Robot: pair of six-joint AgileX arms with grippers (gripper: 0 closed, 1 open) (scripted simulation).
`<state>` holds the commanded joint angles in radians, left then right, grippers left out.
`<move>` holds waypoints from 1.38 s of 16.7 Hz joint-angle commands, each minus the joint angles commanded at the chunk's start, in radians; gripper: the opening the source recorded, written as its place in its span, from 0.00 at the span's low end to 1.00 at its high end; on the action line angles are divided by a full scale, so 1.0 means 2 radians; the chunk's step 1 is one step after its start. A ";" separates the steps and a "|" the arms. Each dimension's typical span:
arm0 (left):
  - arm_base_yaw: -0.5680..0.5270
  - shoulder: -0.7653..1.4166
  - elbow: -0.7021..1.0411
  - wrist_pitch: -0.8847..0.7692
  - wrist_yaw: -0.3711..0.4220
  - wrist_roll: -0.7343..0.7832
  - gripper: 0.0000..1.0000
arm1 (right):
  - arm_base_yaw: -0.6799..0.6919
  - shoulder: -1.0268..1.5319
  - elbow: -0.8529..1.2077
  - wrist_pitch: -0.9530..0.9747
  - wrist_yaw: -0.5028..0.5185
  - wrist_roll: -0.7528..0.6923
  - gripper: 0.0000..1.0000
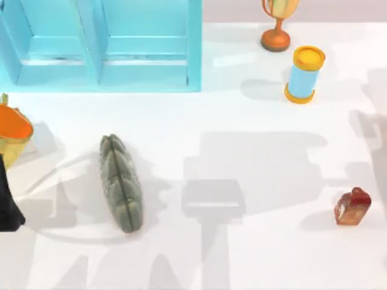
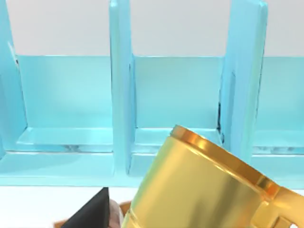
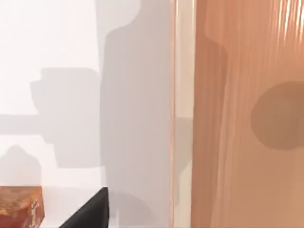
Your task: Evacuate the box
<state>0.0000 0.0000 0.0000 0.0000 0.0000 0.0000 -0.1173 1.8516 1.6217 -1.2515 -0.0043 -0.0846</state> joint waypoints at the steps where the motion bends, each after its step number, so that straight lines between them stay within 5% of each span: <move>1: 0.000 0.000 0.000 0.000 0.000 0.000 1.00 | -0.037 0.015 0.028 -0.014 -0.001 -0.035 1.00; 7: 0.000 0.000 0.000 0.000 0.000 0.000 1.00 | -0.164 0.083 0.119 -0.078 -0.001 -0.159 1.00; 14: 0.000 0.000 0.000 0.000 0.000 0.000 1.00 | -0.165 0.085 0.102 -0.062 -0.001 -0.160 1.00; 23: 0.000 0.000 0.000 0.000 0.000 0.000 1.00 | -0.164 0.105 -0.034 0.094 0.000 -0.159 1.00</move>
<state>0.0000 0.0000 0.0000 0.0000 0.0000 0.0000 -0.4460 2.0612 1.5538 -1.0629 -0.0050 -0.4030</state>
